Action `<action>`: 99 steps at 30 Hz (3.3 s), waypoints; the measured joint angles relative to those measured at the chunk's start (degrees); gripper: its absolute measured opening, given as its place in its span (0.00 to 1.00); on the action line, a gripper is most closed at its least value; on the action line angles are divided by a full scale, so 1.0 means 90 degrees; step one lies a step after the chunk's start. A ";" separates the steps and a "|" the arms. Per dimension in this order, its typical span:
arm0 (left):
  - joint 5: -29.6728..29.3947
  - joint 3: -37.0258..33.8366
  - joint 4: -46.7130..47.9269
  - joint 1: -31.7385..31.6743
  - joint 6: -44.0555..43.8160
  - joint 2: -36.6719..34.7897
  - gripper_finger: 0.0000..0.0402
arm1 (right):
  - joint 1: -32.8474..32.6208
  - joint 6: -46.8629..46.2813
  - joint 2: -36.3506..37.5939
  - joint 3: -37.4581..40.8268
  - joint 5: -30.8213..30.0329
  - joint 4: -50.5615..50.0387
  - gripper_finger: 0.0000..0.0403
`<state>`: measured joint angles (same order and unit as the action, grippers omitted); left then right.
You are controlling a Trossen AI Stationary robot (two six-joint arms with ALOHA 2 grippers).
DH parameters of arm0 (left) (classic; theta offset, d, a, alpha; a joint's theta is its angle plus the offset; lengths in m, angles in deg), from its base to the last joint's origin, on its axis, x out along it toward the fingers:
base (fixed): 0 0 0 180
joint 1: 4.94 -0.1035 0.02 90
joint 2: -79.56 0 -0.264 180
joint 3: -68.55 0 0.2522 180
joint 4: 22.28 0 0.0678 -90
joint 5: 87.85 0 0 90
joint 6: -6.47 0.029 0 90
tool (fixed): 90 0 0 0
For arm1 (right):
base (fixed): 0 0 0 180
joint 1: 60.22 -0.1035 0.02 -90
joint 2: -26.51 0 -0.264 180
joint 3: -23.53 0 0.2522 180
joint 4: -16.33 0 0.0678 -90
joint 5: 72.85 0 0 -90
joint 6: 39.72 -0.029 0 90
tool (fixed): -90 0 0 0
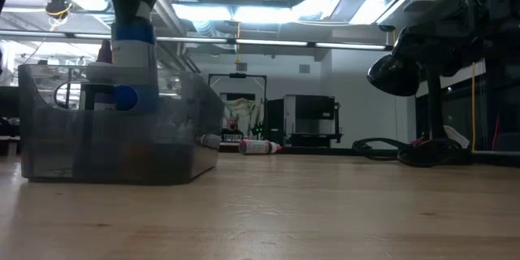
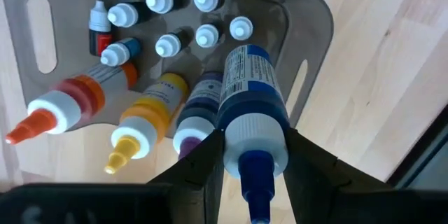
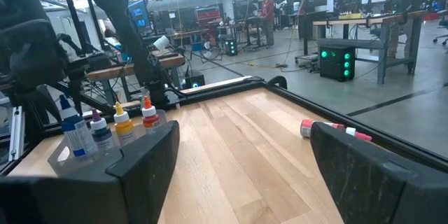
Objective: Pick & Place food coloring
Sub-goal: Put the dark blue food coloring bottle into the bin, then put the pink food coloring bottle into the bin
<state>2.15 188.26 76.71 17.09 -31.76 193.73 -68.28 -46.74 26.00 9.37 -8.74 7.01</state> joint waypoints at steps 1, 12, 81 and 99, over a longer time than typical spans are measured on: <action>-0.0003 -0.0026 -0.0022 0.0011 0.0002 0.0000 0.29 | 0.0000 0.0000 0.0000 0.0000 0.0000 -0.0001 0.80; -0.0039 -0.0495 -0.0401 0.0150 -0.0009 -0.0012 0.29 | 0.0000 0.0000 0.0000 0.0000 0.0000 -0.0001 0.80; -0.1892 -0.1194 -0.0144 0.0473 -0.0694 -0.2511 0.48 | 0.0000 0.0000 0.0000 0.0000 0.0000 0.0001 0.80; -0.4218 -0.1215 0.0366 -0.0624 -0.0804 -0.4650 0.71 | 0.0000 0.0000 0.0000 0.0002 0.0000 -0.0001 0.80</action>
<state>-35.82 177.32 80.00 11.47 -39.00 151.88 -68.28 -46.74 26.00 9.39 -8.74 7.00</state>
